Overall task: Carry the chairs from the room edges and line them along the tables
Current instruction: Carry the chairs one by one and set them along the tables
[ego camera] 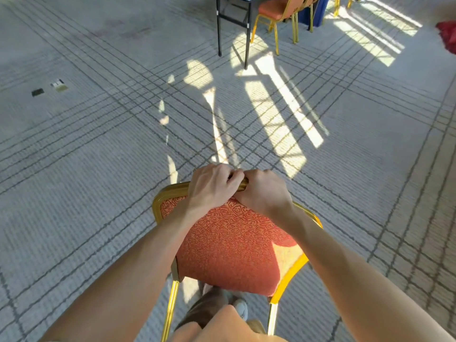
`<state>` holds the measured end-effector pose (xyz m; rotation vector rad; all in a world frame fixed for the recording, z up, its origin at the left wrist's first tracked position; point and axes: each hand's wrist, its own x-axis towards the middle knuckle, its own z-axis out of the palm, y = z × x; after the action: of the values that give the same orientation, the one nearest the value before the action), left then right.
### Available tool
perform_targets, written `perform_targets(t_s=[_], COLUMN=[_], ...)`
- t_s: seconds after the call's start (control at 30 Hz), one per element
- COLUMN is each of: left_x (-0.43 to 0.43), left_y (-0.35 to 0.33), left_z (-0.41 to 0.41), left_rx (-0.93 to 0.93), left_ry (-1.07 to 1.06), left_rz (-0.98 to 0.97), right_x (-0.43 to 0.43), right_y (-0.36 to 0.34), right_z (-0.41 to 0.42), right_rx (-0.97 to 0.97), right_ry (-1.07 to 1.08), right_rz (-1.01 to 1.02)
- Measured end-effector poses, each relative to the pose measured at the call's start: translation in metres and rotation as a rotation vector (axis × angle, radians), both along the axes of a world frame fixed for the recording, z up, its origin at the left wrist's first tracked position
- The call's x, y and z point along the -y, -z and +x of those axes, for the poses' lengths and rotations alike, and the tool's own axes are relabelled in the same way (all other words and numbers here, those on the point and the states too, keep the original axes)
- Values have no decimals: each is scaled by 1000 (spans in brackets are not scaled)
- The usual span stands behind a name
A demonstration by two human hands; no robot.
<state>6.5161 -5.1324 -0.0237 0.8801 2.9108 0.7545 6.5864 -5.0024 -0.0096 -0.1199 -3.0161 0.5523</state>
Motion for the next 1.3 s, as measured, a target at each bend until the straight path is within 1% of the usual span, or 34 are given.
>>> perform_targets(t_s=[0.13, 0.27, 0.37, 0.47, 0.53, 0.63, 0.67, 0.73, 0.77, 0.8, 0.83, 0.9, 0.93, 1.03, 1.17, 1.23, 1.3], left_x=[-33, -71, -101, -125, -141, -164, -169, -184, -188, -193, -198, -207, -211, -228, -256, -278, -298], left_y=[2, 12, 20, 18, 7, -12, -18, -28, -29, -31, -29, -19, -12, 8, 27, 31, 28], left_z=[-43, -99, -147, -182, -206, -247, -257, -277, -281, -288, -293, -300, -304, -316, -346, -369, -390], left_rx=[-13, 5, 15, -7, -5, -57, -65, -81, -79, -75, -59, -6, 24, 102, 130, 108, 32], left_ry=[-42, -44, 3, 74, 95, 120, 123, 138, 143, 150, 154, 163, 171, 215, 272, 320, 354], left_rz=[-86, -140, -130, -133, -119, -59, -41, -23, -22, -21, -29, -54, -74, -142, -159, -180, -195], right_x=[-30, -65, -95, -117, -134, -156, -161, -172, -174, -179, -185, -198, -202, -218, -254, -278, -302], right_y=[2, 8, 13, 2, -9, -27, -30, -29, -28, -26, -22, -19, -17, 1, 27, 32, 31], right_z=[-46, -101, -151, -185, -209, -246, -255, -276, -281, -288, -293, -298, -299, -312, -347, -372, -394], right_rx=[49, 99, 180, 257, 250, 203, 192, 195, 208, 213, 214, 235, 247, 309, 356, 347, 333], right_ry=[-9, -29, -24, -75, -70, -8, 13, 54, 51, 44, 40, 34, 16, -30, -28, -44, -49], right_rz=[-32, 15, 77, 110, 148, 157, 108, -113, -181, -184, -86, 192, 244, 291, 261, 271, 275])
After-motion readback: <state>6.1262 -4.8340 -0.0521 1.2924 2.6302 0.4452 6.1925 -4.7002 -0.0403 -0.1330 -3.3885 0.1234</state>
